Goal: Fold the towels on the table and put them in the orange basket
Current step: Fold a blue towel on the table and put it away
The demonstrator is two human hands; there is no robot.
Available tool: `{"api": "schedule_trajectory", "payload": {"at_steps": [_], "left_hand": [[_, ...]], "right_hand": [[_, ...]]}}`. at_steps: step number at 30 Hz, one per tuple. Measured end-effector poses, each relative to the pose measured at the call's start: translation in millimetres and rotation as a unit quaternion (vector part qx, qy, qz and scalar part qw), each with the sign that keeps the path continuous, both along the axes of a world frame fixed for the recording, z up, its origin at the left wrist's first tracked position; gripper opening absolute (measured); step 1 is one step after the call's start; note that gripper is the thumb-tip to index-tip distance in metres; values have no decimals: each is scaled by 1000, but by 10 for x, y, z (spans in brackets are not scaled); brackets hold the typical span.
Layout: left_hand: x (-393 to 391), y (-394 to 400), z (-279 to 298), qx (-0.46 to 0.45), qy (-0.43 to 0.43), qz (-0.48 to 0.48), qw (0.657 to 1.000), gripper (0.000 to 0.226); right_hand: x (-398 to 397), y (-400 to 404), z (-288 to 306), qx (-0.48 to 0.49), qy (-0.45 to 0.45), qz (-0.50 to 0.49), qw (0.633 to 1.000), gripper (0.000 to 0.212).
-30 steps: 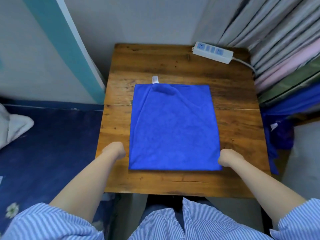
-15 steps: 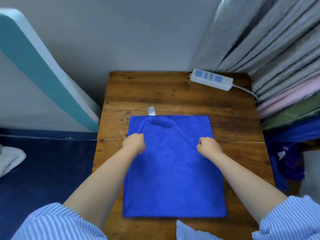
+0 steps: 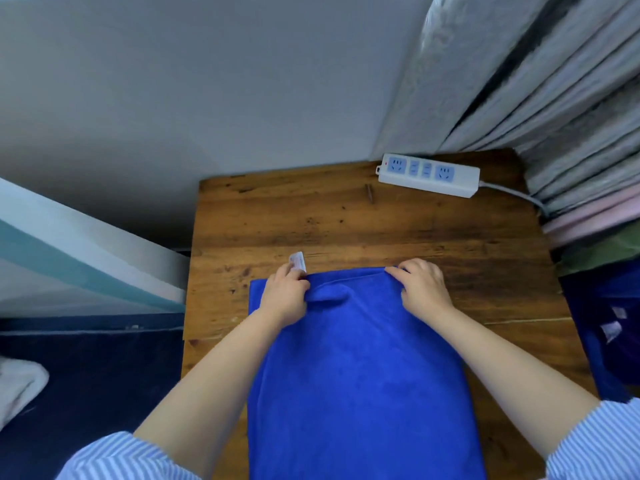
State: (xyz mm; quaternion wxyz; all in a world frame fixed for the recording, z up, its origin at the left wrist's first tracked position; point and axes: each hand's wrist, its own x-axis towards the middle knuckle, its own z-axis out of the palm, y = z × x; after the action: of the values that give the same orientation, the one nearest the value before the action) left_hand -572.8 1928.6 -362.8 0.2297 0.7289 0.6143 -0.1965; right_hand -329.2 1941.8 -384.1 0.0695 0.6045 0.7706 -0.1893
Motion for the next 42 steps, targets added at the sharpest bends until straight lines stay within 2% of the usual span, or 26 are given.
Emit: {"api": "schedule_trajectory", "payload": {"at_steps": [3, 6, 7, 9, 13, 17, 23, 27, 30, 36, 39, 42], "left_hand": [[-138, -16, 81, -20, -57, -77, 995, 30], [-311, -99, 207, -61, -136, -52, 987, 15], [-362, -131, 256, -79, -136, -47, 986, 11], [-457, -187, 318, -91, -101, -44, 990, 17], [-605, -235, 376, -68, -77, 47, 994, 16], [-723, -212, 302, -41, -132, 200, 970, 17], [-689, -57, 25, 32, -47, 280, 958, 22], [-647, 3, -140, 46, 21, 260, 964, 20], [-651, 21, -227, 52, 38, 226, 972, 20], [-675, -49, -300, 65, 2, 200, 978, 19], [-658, -36, -267, 40, -6, 183, 982, 16], [-630, 2, -202, -3, -31, 189, 981, 4]], "right_hand": [[134, 21, 10, 44, 45, 22, 998, 34], [299, 25, 62, 12, 67, 21, 997, 25], [345, 29, 86, 4, 78, 11, 997, 24], [407, 30, 151, -3, 94, -20, 995, 23], [440, 38, 244, -25, 76, -37, 996, 25], [410, 101, 286, -62, 86, -67, 992, 29], [316, 286, 253, -88, 46, -94, 991, 35], [289, 348, 198, -75, 1, -97, 992, 31], [270, 338, 153, -60, -16, -84, 994, 28], [106, 248, 89, -69, -24, -135, 988, 27], [75, 247, 116, -71, -56, -102, 991, 18], [69, 311, 173, -83, -96, -58, 990, 17]]}}
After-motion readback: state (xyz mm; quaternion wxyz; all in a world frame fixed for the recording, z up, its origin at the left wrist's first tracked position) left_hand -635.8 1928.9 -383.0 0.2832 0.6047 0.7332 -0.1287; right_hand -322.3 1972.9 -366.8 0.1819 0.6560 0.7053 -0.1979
